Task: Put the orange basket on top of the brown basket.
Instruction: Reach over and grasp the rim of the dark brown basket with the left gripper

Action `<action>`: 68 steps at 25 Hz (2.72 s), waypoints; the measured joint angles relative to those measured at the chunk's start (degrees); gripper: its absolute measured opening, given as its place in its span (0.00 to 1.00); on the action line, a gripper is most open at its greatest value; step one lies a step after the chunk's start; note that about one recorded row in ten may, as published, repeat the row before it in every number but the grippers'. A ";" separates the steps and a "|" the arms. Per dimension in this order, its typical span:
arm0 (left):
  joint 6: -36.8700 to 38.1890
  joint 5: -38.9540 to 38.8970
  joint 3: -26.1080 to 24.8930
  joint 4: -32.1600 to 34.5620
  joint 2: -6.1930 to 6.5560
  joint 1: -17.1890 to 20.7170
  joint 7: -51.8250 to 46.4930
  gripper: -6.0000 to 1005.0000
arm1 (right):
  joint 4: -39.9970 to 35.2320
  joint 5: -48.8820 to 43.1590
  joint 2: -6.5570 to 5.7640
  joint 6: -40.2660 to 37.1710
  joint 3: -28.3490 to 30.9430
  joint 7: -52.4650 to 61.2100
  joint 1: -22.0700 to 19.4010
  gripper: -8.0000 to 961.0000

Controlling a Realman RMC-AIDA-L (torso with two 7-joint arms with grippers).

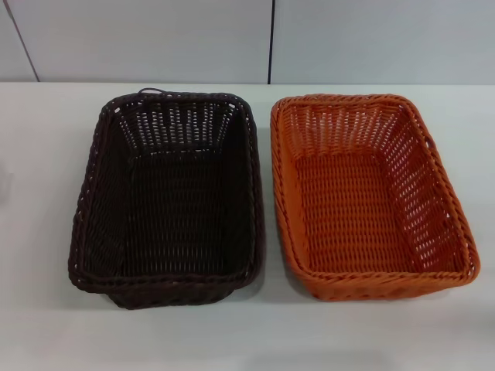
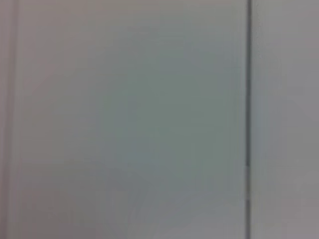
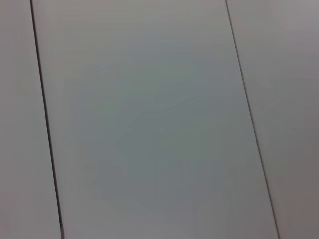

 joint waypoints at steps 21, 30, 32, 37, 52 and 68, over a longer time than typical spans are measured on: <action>-117.16 11.35 -16.17 -84.44 0.27 2.77 13.38 0.79 | 1.38 -0.01 -0.37 -4.10 0.41 0.00 0.92 0.84; -128.29 11.83 -13.71 -84.59 0.24 0.39 11.17 0.79 | 2.19 0.00 -0.37 -4.62 0.81 0.00 1.21 0.84; -128.75 11.93 -13.05 -83.00 0.27 -0.10 10.84 0.79 | 2.34 0.00 -0.36 -4.73 0.80 0.00 1.25 0.84; -130.56 12.95 -11.36 -78.04 0.25 -2.36 10.66 0.79 | 2.59 -0.01 -0.36 -4.82 0.76 0.00 1.29 0.84; -131.22 15.95 -10.11 -67.63 0.11 -7.97 9.90 0.77 | 2.89 -0.11 -0.36 -5.50 0.45 0.00 1.33 0.84; -131.07 15.51 -9.95 -68.71 0.29 -7.36 14.23 0.52 | 2.53 -0.45 -0.36 -5.54 0.52 0.00 0.99 0.84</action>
